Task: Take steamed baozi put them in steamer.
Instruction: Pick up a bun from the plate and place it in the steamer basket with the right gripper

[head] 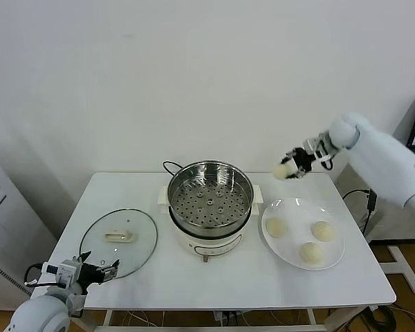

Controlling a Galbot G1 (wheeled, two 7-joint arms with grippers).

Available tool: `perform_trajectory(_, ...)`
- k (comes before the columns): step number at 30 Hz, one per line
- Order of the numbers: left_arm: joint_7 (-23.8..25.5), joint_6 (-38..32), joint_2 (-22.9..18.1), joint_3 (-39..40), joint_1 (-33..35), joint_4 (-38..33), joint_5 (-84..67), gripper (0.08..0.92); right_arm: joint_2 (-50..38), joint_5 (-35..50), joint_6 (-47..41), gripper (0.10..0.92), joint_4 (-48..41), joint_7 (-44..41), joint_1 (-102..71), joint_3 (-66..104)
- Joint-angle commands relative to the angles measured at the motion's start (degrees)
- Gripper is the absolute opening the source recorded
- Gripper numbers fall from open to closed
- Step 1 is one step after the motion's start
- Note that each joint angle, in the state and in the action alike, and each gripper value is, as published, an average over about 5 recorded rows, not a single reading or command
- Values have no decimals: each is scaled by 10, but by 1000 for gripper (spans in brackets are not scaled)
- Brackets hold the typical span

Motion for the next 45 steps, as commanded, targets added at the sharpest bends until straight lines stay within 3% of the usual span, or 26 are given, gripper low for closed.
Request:
perform_trajectory(1, 0, 2, 4, 0, -2, -1, -2, 823, 52, 50, 154, 518, 11, -39, 76, -32)
perform_trajectory(8, 0, 4, 11, 0, -2, -1, -4, 823, 120, -34, 220, 518, 21, -28, 62, -30)
perform_trajectory(23, 0, 7, 13, 2, -1, -2, 0, 823, 201, -321, 220, 518, 3, 27, -56, 62)
perform_trajectory(36, -1, 9, 11, 2, 2, -3, 3, 823, 245, -466, 220, 518, -7, 73, -120, 117)
perform_trajectory(45, -1, 11, 10, 4, -1, -4, 3, 823, 247, -496, 220, 537, -4, 83, -129, 124)
